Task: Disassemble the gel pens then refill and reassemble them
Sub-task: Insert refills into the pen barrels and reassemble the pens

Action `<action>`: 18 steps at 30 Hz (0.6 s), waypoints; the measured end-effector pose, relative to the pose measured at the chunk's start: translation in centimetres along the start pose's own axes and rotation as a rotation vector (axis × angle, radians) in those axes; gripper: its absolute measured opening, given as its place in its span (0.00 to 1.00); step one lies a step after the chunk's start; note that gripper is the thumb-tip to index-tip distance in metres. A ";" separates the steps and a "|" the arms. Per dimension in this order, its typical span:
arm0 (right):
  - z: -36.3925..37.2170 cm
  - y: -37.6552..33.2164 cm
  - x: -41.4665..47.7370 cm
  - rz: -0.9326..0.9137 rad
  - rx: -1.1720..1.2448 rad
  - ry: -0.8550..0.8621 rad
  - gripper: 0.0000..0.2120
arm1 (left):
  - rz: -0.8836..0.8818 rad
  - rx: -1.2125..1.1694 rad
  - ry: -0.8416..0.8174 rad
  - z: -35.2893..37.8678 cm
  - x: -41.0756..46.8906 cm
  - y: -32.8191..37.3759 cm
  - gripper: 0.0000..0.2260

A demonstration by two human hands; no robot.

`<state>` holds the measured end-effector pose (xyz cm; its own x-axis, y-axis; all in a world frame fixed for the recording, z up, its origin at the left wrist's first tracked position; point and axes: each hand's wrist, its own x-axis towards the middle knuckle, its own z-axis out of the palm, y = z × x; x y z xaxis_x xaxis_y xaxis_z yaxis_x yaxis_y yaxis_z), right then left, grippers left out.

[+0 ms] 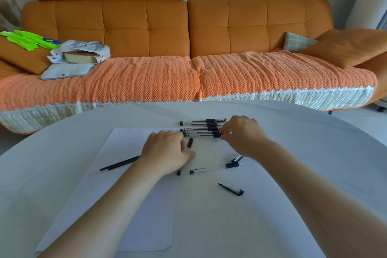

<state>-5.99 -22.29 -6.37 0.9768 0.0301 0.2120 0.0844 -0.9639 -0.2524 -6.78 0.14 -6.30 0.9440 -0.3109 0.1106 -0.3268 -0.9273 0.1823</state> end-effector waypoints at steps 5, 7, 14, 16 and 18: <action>0.5 -0.4 0.1 -0.066 -0.052 0.014 0.08 | -0.007 0.020 -0.046 -0.7 -0.5 0.2 0.08; 0.5 -0.4 0.1 -0.077 -0.058 0.017 0.08 | 0.005 0.037 -0.047 -1.0 -0.8 0.1 0.07; -0.7 -1.1 -0.7 -0.185 0.018 0.029 0.06 | 0.218 -0.115 0.154 -0.2 -1.2 -0.3 0.13; -1.3 -1.7 -0.9 -0.243 0.084 0.021 0.05 | 0.297 -0.139 0.218 -0.2 -0.9 0.1 0.17; -2.1 -2.4 -1.2 -0.263 0.201 -0.012 0.06 | 0.286 -0.192 0.179 -0.3 -0.9 0.6 0.17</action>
<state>-7.81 -20.55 -4.07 0.9185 0.2752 0.2839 0.3701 -0.8513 -0.3720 -7.87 -0.07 -5.97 0.7961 -0.4945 0.3488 -0.5944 -0.7474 0.2970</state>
